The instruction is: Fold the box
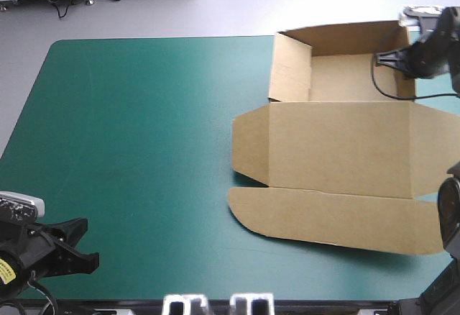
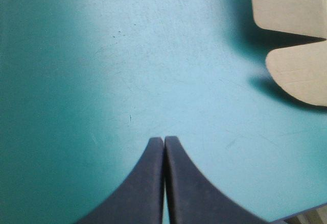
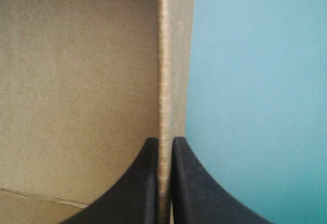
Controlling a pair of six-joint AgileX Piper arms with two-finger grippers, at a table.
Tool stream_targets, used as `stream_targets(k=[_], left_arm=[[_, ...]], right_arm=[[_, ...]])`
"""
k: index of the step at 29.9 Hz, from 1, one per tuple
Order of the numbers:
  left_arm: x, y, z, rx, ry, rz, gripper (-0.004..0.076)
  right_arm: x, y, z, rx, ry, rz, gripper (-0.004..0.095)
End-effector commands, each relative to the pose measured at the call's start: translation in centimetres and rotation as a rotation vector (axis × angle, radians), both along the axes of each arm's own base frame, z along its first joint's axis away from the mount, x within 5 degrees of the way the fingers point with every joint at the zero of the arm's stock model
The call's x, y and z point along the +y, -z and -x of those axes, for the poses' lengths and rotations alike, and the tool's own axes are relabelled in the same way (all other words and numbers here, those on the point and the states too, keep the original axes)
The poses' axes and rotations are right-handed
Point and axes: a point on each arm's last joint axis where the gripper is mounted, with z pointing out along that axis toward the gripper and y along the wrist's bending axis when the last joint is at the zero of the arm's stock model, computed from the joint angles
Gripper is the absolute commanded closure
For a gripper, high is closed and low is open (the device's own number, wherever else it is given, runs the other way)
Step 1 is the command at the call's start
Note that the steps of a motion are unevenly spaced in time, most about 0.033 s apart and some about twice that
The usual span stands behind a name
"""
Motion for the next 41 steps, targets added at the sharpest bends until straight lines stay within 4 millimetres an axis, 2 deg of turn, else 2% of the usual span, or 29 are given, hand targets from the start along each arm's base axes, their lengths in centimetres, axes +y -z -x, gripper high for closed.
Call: stream_targets(k=[1,6,11,13,17,19,21,25,29,32,36,38,41], left_arm=[[0.2,0.0,0.0,0.028,-0.014,-0.020,0.0734],[0.1,2.2,-0.7,0.110,-0.032,-0.039,0.0734],[-0.5,4.4,-1.0,0.200,-0.004,-0.014,0.0734],[-0.7,4.4,-1.0,0.208,0.008,0.008,0.0734],[-0.8,4.4,-0.9,0.208,0.012,0.009,0.0734],[-0.8,4.4,-0.9,0.208,0.012,0.009,0.0734],[-0.7,4.4,-1.0,0.207,0.010,0.006,0.0734],[-0.7,4.4,-1.0,0.206,0.010,0.003,0.0734],[-0.4,4.5,-1.1,0.197,-0.007,-0.028,0.0734],[-0.2,4.5,-1.1,0.191,-0.019,-0.050,0.0734],[0.0,4.5,-1.2,0.170,0.014,-0.105,0.0734],[0.0,4.5,-1.2,0.158,0.031,-0.129,0.0734],[0.0,4.3,-1.5,0.115,0.040,-0.136,0.0734]], right_arm=[[-3.7,-1.1,3.4,-0.007,0.097,0.015,0.0927],[-7.9,2.5,4.6,0.080,0.197,0.007,0.0927],[-9.0,5.2,4.1,0.101,0.142,0.066,0.0893],[-9.4,5.9,3.7,0.129,0.128,0.098,0.0806],[-9.7,7.3,3.1,0.176,0.124,0.099,0.0532],[-9.8,7.5,3.0,0.181,0.117,0.098,0.0470],[-9.9,7.5,2.9,0.170,0.117,0.109,0.0449],[-10.4,6.1,3.1,0.190,0.125,0.168,0.0449],[-10.2,2.7,4.0,0.146,0.151,0.197,0.0450],[-9.0,-0.2,5.1,0.049,0.149,0.140,0.0451],[-6.7,-3.9,8.1,-0.082,0.140,0.030,0.0467],[-5.3,-5.5,9.9,-0.151,0.153,-0.043,0.0540],[-2.6,-6.7,13.1,-0.226,0.050,-0.139,0.0775]])
